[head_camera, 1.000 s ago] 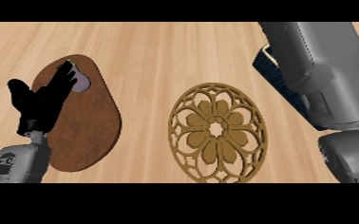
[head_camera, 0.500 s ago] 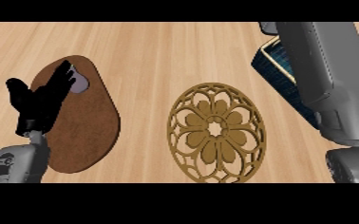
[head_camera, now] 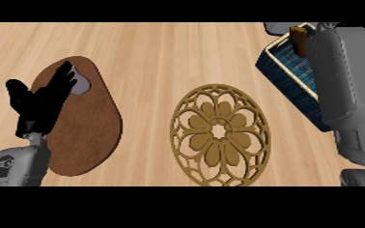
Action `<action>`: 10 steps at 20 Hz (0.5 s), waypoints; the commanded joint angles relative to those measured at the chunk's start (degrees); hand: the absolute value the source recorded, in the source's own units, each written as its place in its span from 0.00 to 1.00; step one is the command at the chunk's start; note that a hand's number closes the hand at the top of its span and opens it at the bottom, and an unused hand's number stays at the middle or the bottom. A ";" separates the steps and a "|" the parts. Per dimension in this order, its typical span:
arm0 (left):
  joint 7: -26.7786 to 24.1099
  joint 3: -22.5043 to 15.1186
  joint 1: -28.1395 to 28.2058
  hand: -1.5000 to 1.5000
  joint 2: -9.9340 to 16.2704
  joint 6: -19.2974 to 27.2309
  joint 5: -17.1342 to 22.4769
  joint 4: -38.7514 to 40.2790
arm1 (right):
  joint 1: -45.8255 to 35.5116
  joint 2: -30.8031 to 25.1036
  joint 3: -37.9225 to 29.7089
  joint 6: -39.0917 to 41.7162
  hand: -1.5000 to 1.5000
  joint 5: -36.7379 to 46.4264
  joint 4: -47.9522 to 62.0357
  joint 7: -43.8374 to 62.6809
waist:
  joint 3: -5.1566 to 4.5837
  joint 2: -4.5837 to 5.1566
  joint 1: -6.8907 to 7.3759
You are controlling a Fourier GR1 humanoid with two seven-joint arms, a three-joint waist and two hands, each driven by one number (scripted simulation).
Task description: Pick the sweet potato from the placemat and place it in the basket
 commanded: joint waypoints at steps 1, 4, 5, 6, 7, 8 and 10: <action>0.08 -0.20 -1.61 0.50 -0.32 0.08 -0.56 0.75 | 0.77 0.24 -1.23 -3.06 0.00 -0.85 0.79 2.38 | -0.01 0.11 0.37; -4.50 -0.06 -0.29 0.50 -0.65 -0.89 -1.36 4.37 | 1.25 -1.68 -1.03 0.55 0.00 -5.45 -3.39 -3.28 | -0.03 0.05 0.07; -1.70 1.61 -0.96 0.50 0.63 -1.40 0.39 2.86 | 1.95 -1.79 -1.51 -2.51 0.00 -6.41 -2.22 -4.44 | -0.01 0.08 0.31; -1.14 2.11 -0.82 0.50 1.47 -2.21 0.95 2.50 | 4.08 -0.88 -1.39 -5.97 0.00 -6.44 -3.31 -4.98 | 0.00 0.07 0.30; -1.85 0.34 2.14 0.50 -0.76 -1.21 0.28 -0.81 | 3.71 -1.15 -1.95 -8.43 0.00 -5.78 -3.42 -4.53 | 0.01 0.04 0.58; -0.15 1.60 0.47 0.50 0.74 -1.50 0.80 0.09 | 4.22 -2.25 -1.96 -3.30 0.00 -6.33 -8.49 -2.92 | -0.01 -0.15 -0.02; 0.47 -0.44 0.51 0.50 -1.24 0.12 -0.62 -1.16 | 3.95 -1.02 -4.44 -12.02 0.00 -3.21 -6.78 0.91 | 0.02 0.00 0.43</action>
